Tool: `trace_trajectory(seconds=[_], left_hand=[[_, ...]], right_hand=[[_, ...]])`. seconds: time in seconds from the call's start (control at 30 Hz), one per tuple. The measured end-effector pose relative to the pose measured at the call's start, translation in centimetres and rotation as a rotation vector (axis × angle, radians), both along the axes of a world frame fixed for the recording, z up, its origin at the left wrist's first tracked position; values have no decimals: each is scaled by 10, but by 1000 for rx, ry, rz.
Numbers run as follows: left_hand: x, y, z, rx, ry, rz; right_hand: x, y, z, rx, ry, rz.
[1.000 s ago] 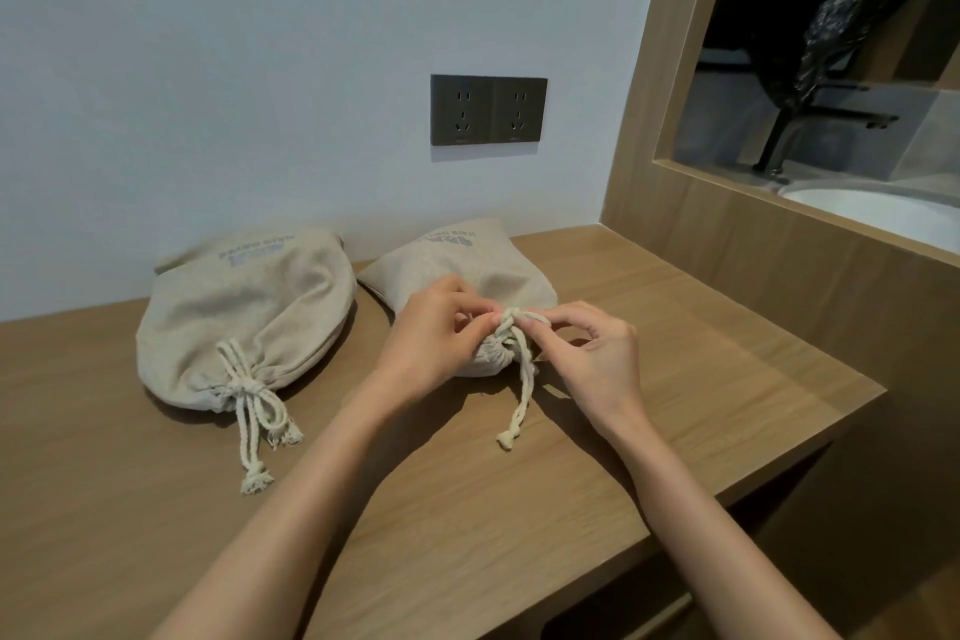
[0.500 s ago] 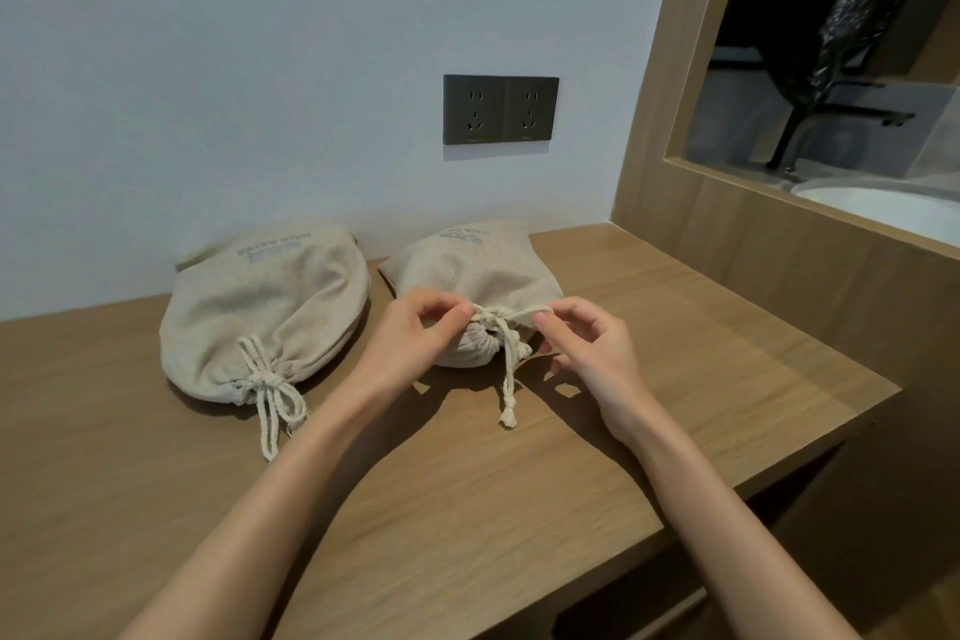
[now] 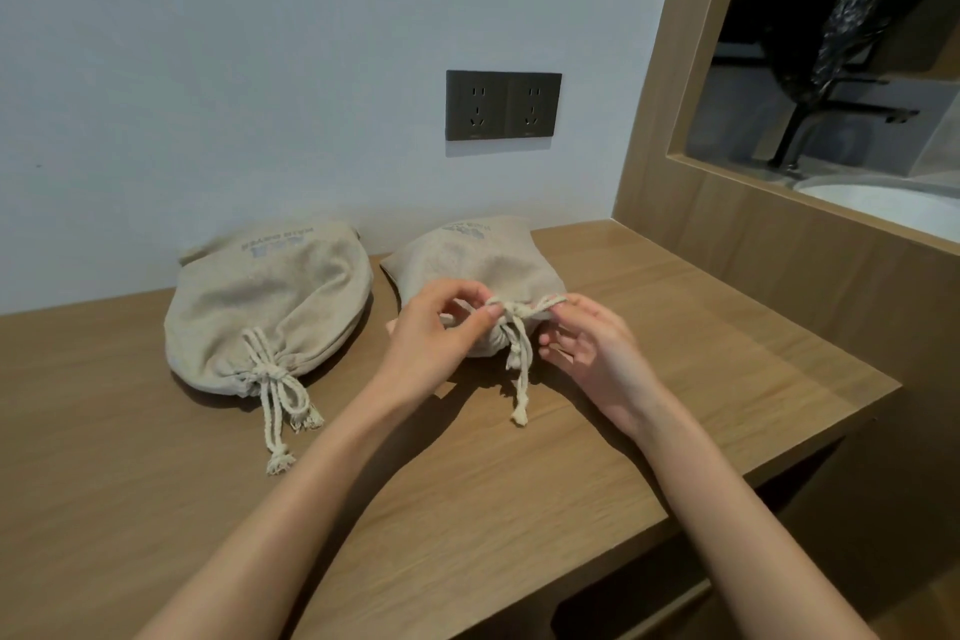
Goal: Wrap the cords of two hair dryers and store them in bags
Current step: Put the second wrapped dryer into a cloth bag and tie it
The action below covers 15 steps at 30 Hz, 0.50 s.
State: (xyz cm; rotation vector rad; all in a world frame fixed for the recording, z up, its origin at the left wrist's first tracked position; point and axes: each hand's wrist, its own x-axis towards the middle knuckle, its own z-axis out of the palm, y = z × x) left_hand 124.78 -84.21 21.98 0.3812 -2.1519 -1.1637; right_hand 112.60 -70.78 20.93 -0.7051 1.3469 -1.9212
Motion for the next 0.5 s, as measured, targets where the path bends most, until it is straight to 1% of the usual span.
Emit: trace_trajectory(seconds=[0.1,0.17,0.23,0.27,0.3,0.33,0.4,0.43,0.5], left_hand=[[-1,5,6,115,105,-32],[0,9,8,146,166,-23],[-1,9,7,128,198,60],[-1,10,7,79,192,127],[0,11,6,-7,181,196],[1,11,5,-153,165,269],[3,6,2,-532,113,395],[4,2,0,-686,75,437],[6,-6,-6,-898,-44,495]], right_hand=[[-1,2,2,-53,-125,55],[0,3,2,-89,-153,85],[3,3,3,-103,-139,131],[4,2,3,-97,-114,150],[5,2,3,-90,-89,159],[6,1,3,-89,-77,157],[5,1,3,-117,-112,147],[4,0,3,-138,-141,156],[2,-1,2,-138,-157,186]])
